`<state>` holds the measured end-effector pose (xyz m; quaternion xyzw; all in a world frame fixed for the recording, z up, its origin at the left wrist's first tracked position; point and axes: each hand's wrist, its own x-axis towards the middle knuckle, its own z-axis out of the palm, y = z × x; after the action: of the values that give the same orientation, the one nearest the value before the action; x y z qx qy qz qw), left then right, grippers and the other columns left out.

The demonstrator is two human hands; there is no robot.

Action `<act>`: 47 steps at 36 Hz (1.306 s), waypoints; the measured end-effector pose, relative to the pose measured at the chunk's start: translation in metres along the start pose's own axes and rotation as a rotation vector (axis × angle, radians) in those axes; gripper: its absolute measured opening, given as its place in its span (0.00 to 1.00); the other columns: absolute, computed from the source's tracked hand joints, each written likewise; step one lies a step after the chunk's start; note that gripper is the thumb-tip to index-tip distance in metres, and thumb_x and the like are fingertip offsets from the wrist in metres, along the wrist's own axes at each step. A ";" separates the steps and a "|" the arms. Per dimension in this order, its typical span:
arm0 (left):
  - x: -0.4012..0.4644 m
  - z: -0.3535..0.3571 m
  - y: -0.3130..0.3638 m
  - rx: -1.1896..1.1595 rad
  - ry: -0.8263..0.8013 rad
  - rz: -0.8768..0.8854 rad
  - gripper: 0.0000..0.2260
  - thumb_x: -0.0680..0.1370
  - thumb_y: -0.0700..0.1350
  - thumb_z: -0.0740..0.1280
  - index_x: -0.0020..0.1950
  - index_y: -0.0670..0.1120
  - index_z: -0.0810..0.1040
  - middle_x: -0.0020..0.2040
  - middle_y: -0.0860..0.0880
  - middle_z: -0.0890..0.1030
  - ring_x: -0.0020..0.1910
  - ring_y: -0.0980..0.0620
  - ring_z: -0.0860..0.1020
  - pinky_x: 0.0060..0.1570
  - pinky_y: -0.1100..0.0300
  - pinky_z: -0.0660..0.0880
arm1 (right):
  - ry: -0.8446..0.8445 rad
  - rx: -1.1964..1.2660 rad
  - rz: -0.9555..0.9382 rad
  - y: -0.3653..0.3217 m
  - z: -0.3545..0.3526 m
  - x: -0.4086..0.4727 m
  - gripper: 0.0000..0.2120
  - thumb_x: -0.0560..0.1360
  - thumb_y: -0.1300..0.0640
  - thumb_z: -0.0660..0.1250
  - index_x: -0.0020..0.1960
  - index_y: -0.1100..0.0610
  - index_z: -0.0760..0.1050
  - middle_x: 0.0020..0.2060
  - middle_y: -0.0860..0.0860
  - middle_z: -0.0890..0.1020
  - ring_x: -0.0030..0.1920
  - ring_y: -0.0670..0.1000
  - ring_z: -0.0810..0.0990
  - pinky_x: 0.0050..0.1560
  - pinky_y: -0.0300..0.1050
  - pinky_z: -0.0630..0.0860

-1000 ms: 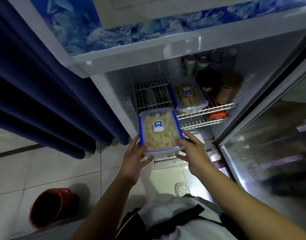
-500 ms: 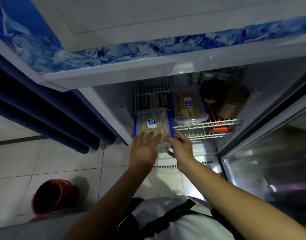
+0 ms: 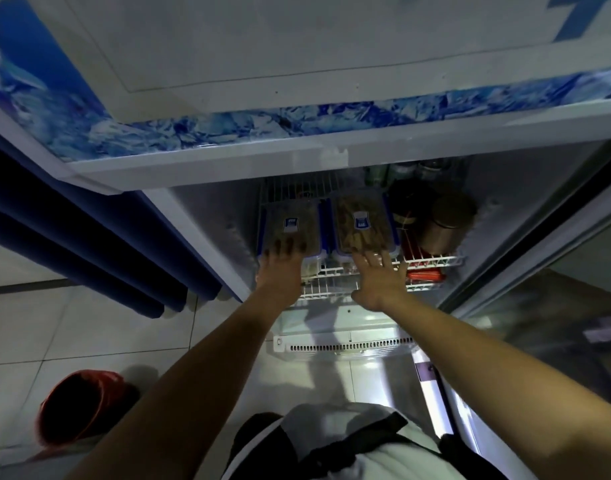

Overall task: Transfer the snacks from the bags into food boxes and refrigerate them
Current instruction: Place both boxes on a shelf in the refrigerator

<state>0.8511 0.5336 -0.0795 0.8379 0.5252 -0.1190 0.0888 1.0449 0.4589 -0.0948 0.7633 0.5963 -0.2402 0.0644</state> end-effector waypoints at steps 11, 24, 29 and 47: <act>0.013 0.004 0.010 0.114 -0.015 -0.056 0.41 0.77 0.49 0.69 0.82 0.50 0.47 0.79 0.41 0.55 0.75 0.35 0.57 0.74 0.39 0.58 | -0.037 0.062 0.018 -0.005 -0.002 0.001 0.45 0.75 0.44 0.68 0.82 0.47 0.43 0.82 0.47 0.48 0.81 0.58 0.40 0.77 0.68 0.48; -0.001 0.042 0.006 -0.025 -0.070 -0.035 0.45 0.77 0.43 0.66 0.81 0.58 0.36 0.82 0.41 0.39 0.80 0.37 0.40 0.78 0.43 0.43 | -0.067 0.087 0.031 -0.007 -0.004 0.002 0.46 0.75 0.46 0.68 0.82 0.45 0.42 0.82 0.46 0.46 0.81 0.58 0.39 0.76 0.70 0.48; 0.002 0.038 0.002 -0.091 -0.072 -0.016 0.41 0.80 0.47 0.65 0.81 0.59 0.38 0.83 0.43 0.40 0.81 0.38 0.41 0.78 0.44 0.44 | -0.073 0.090 0.043 -0.009 -0.003 0.001 0.46 0.75 0.46 0.67 0.82 0.45 0.40 0.82 0.46 0.44 0.80 0.57 0.38 0.75 0.70 0.49; -0.076 0.049 0.010 -0.191 0.055 0.122 0.41 0.76 0.71 0.58 0.80 0.63 0.37 0.82 0.50 0.35 0.80 0.41 0.36 0.75 0.40 0.34 | 0.224 0.226 -0.003 0.011 0.029 -0.093 0.38 0.77 0.39 0.63 0.80 0.38 0.46 0.82 0.45 0.42 0.81 0.53 0.39 0.76 0.66 0.44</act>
<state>0.8230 0.4509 -0.1038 0.8590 0.4844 -0.0397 0.1611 1.0311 0.3629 -0.0816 0.7868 0.5700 -0.2191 -0.0893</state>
